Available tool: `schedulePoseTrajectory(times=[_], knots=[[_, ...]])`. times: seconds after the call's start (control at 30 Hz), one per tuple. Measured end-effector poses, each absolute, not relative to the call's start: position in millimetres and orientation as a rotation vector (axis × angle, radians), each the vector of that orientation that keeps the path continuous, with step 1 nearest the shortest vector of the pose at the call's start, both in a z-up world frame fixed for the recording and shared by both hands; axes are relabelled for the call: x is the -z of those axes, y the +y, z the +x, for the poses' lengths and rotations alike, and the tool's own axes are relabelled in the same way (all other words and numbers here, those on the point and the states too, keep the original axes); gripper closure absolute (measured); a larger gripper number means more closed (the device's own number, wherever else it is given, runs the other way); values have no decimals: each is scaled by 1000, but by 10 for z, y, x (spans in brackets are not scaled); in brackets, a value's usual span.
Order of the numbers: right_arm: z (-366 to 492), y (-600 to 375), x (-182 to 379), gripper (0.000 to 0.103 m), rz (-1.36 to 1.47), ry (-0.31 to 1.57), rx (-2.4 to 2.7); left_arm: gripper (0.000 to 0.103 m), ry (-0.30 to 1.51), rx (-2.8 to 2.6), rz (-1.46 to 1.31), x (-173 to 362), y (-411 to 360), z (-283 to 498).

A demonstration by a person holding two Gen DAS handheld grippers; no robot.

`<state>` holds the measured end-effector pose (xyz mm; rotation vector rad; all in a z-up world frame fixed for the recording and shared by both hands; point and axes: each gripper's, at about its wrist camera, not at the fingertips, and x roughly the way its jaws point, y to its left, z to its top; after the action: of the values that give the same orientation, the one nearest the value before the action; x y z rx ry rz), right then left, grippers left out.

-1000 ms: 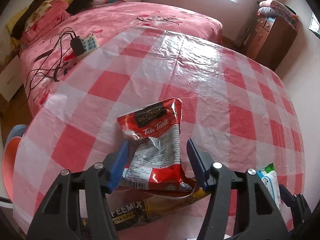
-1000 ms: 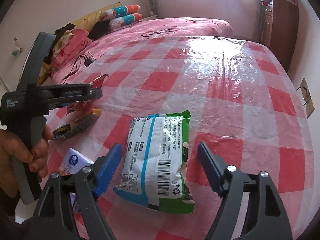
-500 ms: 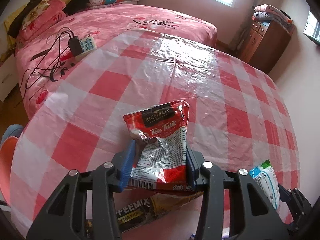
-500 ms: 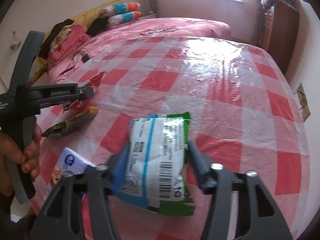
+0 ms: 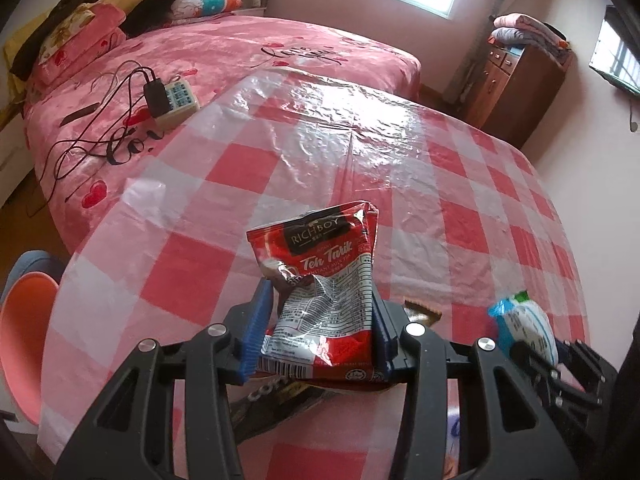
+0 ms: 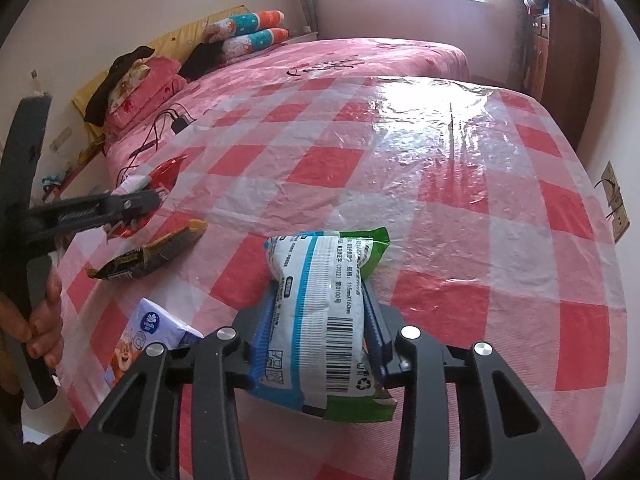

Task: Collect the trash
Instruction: 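Carry both packets over the pink bucket and open both tools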

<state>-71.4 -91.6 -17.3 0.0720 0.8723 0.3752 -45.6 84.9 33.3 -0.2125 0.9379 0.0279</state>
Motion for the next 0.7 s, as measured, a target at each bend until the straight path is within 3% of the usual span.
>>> schedulePoseTrajectory(times=[0.7], knots=[[-687,-887,1,65,230,848,-423,57,930,38,-214,-285,1259,-885]])
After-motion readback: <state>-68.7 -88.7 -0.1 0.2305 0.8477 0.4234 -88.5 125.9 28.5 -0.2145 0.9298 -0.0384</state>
